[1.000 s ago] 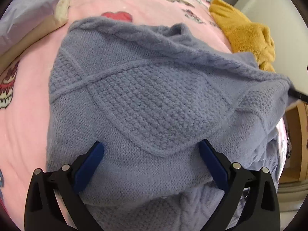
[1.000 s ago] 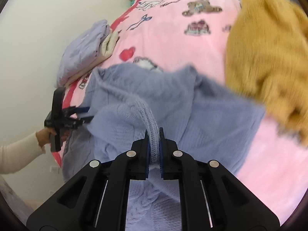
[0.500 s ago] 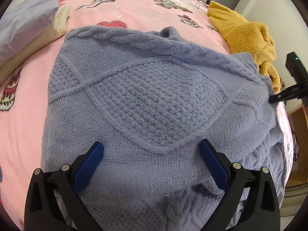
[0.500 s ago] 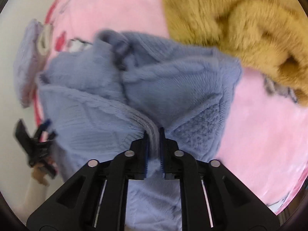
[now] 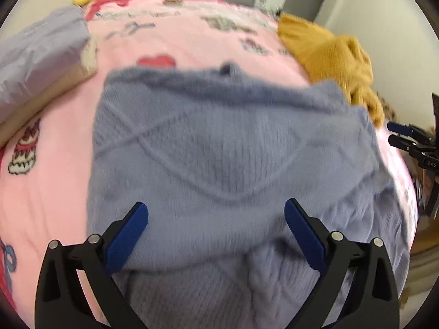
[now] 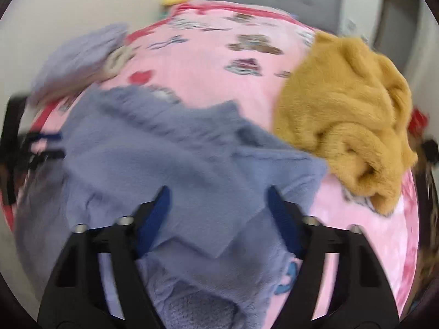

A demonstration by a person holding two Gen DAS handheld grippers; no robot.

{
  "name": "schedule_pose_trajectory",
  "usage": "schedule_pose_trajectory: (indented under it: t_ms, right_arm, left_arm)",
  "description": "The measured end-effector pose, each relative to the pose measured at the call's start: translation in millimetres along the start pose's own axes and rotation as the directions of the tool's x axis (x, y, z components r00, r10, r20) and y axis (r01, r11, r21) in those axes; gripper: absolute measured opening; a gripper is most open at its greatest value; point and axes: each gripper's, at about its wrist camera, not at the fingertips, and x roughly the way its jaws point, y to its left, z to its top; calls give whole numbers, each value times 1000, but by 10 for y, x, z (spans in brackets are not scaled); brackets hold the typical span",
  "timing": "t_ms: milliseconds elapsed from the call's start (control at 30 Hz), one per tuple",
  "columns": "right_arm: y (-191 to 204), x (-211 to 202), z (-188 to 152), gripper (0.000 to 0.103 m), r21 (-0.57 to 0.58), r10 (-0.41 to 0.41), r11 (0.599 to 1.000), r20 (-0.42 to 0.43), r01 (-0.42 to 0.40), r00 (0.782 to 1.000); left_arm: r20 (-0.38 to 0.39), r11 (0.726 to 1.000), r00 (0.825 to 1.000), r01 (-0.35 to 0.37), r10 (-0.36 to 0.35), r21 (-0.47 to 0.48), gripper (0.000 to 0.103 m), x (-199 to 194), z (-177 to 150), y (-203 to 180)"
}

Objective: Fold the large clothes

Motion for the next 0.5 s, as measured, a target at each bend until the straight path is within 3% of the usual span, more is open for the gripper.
schedule_pose_trajectory:
  t_ms: [167,333,500]
  right_arm:
    - [14,268,-226,53,128,90,988,-40,-84,995]
    - [-194,575,-484,52,383,185,916,-137,-120,973]
    - [-99,608,-546,53,333,140,941,-207,-65,968]
  left_arm:
    - [7,999,1000,16,-16,-29,98,45,-86,54]
    - [-11,998,999,30,-31,-50,99,193,-70,148]
    - [-6,994,998,61,-61,-86,99,264,-30,270]
